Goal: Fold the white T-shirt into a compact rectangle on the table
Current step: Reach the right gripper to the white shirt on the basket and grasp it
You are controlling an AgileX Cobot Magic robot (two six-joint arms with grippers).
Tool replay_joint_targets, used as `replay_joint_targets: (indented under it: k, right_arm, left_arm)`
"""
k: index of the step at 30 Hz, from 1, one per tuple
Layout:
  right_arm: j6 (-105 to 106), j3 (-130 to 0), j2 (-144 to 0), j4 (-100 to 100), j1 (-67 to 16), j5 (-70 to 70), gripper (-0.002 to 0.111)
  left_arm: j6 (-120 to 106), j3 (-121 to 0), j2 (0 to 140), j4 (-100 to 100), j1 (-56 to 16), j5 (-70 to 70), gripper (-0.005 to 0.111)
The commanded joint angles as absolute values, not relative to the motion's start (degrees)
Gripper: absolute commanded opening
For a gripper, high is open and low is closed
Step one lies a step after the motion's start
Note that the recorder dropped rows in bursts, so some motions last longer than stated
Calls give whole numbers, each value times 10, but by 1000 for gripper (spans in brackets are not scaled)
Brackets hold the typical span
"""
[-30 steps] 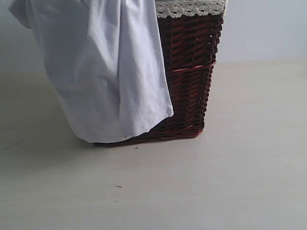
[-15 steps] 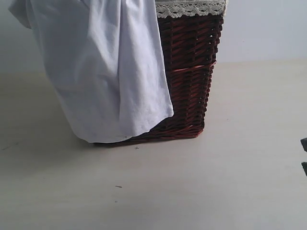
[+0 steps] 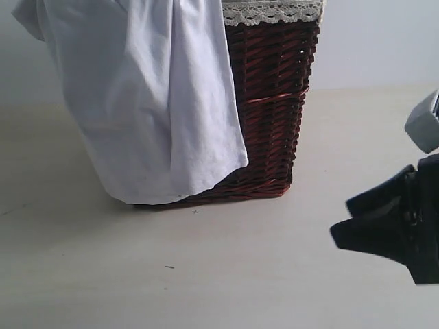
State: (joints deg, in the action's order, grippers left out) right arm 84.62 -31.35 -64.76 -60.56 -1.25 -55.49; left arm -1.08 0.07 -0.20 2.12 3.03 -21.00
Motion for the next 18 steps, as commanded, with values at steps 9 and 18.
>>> replay_joint_targets:
  k: [9,18]
  right_arm:
    - [944,-320,-695,-814,-14,-652,51]
    - [960,-320,-695,-824,-14,-642,0]
  left_arm:
    - [-13,0,0,19,28,-206,68]
    - [-13,0,0,19,28,-206,68]
